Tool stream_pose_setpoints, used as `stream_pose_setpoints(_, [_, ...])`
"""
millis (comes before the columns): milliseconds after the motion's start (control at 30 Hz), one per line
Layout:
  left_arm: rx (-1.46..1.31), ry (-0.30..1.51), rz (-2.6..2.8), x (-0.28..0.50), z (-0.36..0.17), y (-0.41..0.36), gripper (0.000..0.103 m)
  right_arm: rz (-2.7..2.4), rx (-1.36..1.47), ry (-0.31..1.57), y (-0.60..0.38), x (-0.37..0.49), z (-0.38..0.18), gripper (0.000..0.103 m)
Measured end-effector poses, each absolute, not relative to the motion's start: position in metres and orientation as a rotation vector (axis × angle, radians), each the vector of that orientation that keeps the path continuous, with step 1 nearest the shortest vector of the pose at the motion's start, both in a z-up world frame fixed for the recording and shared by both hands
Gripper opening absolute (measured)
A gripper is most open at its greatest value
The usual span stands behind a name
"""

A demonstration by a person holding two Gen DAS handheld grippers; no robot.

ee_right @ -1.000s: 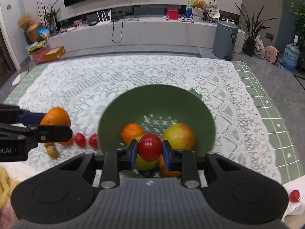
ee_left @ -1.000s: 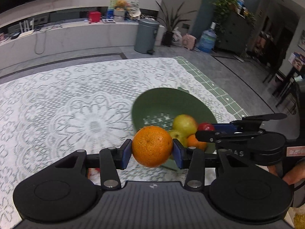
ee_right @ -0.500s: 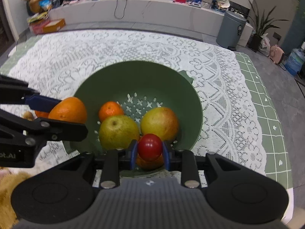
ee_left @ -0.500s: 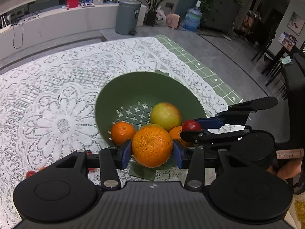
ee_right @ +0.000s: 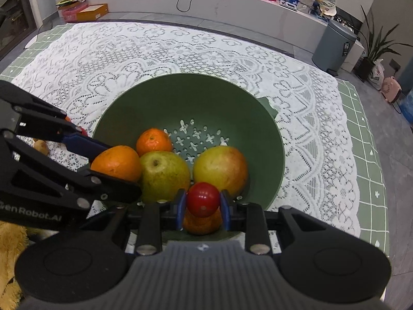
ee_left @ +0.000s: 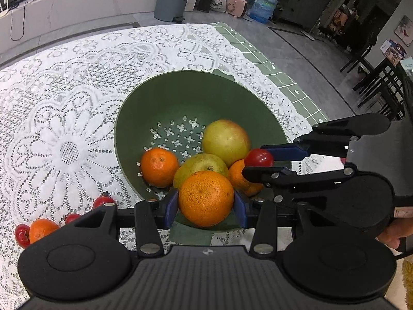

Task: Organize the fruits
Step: 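Lower the tomato and orange into the colander and open both grippers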

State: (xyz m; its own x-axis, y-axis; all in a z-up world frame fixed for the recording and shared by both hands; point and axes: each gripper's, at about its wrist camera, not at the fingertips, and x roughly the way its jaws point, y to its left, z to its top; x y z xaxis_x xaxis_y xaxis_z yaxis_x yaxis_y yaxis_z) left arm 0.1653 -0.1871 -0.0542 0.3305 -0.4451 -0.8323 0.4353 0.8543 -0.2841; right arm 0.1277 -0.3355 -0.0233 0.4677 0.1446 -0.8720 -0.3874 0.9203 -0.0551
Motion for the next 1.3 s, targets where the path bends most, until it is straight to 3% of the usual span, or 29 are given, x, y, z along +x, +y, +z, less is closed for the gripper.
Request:
stream_pose_setpoints(833, [-0.144, 1.126, -0.641, 0.17, -0.055, -0.173, 0.053, 0.279, -0.219, 1.029, -0.344, 0.132, -0.016, 0.024])
stream_pose_setpoints(1300, [-0.2, 1.011, -0.497, 0.166, -0.029, -0.136, 0.056, 0.319, -0.06, 1.022, -0.343, 0.149, -0.01, 0.024])
